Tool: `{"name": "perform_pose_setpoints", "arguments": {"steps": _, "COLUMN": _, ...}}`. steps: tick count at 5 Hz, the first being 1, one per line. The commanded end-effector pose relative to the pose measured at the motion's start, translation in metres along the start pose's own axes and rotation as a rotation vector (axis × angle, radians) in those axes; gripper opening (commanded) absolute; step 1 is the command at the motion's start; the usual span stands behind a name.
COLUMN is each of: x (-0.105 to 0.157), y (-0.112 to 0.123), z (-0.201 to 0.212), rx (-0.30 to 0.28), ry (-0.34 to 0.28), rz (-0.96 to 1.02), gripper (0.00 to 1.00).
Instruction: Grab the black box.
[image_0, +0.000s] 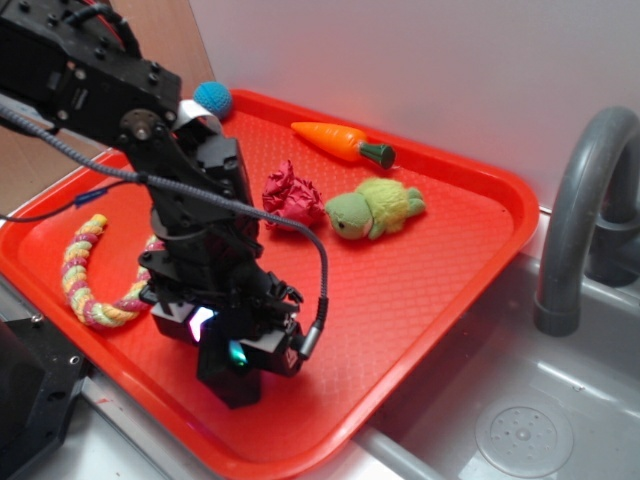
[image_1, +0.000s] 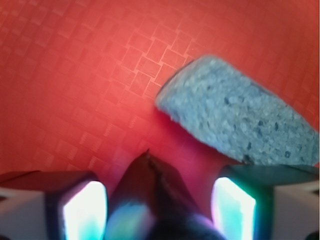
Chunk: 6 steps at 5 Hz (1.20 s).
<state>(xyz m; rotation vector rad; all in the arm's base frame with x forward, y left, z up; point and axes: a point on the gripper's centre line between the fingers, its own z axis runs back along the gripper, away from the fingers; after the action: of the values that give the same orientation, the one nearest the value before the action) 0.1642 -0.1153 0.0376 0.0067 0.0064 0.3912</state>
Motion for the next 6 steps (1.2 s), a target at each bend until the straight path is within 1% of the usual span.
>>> {"name": "perform_pose_setpoints", "arguments": {"steps": 1, "x": 0.000, "y": -0.008, "z": 0.005, "rx": -0.018, "ry": 0.010, "rz": -0.006, "gripper": 0.43}}
{"name": "perform_pose_setpoints", "arguments": {"steps": 2, "x": -0.001, "y": -0.013, "z": 0.003, "rx": -0.015, "ry": 0.012, "rz": -0.018, "gripper": 1.00}}
{"name": "perform_pose_setpoints", "arguments": {"steps": 3, "x": -0.002, "y": -0.016, "z": 0.002, "rx": -0.015, "ry": 0.001, "rz": -0.020, "gripper": 1.00}}
{"name": "perform_pose_setpoints", "arguments": {"steps": 4, "x": -0.006, "y": -0.015, "z": -0.002, "rx": -0.008, "ry": 0.016, "rz": -0.008, "gripper": 1.00}}
{"name": "perform_pose_setpoints", "arguments": {"steps": 5, "x": -0.017, "y": -0.014, "z": 0.002, "rx": -0.014, "ry": 0.015, "rz": -0.018, "gripper": 1.00}}
{"name": "perform_pose_setpoints", "arguments": {"steps": 6, "x": -0.020, "y": -0.013, "z": 0.001, "rx": -0.015, "ry": 0.017, "rz": -0.020, "gripper": 1.00}}
